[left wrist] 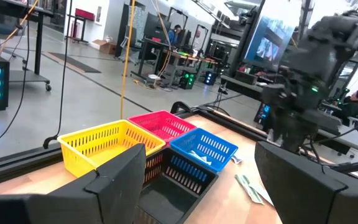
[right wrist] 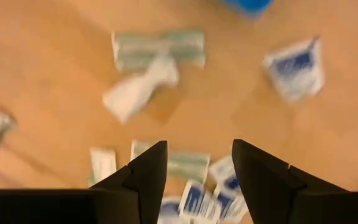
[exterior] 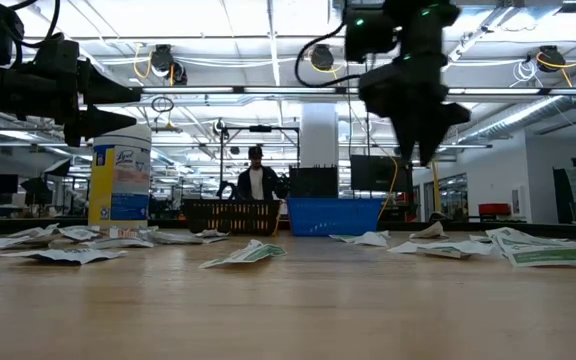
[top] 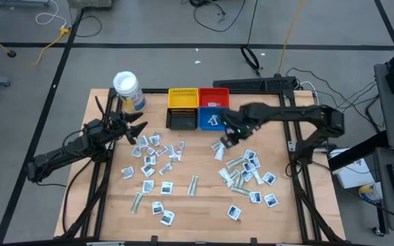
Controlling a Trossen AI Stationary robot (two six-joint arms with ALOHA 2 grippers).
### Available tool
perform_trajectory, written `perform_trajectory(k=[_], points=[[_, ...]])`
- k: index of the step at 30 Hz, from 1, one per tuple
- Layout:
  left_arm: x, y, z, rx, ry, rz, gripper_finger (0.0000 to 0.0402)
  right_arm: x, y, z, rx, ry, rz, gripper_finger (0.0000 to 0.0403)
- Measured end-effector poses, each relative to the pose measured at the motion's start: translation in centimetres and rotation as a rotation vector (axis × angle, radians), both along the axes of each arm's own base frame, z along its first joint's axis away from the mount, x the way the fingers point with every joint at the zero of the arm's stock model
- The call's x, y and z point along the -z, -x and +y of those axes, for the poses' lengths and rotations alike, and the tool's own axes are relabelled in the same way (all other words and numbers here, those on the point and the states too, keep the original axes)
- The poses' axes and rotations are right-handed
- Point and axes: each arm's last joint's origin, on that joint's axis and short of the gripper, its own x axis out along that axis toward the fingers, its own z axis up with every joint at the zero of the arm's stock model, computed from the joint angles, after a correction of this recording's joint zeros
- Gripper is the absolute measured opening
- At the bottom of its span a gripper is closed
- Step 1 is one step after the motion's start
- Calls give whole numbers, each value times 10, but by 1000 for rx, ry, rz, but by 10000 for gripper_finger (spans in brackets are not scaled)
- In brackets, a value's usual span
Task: Pick & Place First Aid Supplies
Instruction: Put the blue alcohol pad into the blue basket
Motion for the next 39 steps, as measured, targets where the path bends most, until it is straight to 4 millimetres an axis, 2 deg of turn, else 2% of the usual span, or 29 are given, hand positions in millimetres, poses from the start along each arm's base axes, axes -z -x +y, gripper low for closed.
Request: perform_trajectory(k=[10, 17, 24, 30, 39], points=[[0, 0, 0, 0, 0, 0, 306, 11, 51, 66, 29, -31, 47, 175], [0, 0, 0, 0, 0, 0, 306, 18, 78, 96, 64, -47, 74, 176], [0, 0, 0, 0, 0, 0, 306, 23, 97, 114, 92, -54, 100, 176], [0, 0, 0, 0, 0, 0, 306, 27, 107, 122, 93, -64, 134, 176], [0, 0, 0, 0, 0, 0, 306, 64, 122, 124, 75, -86, 224, 176]])
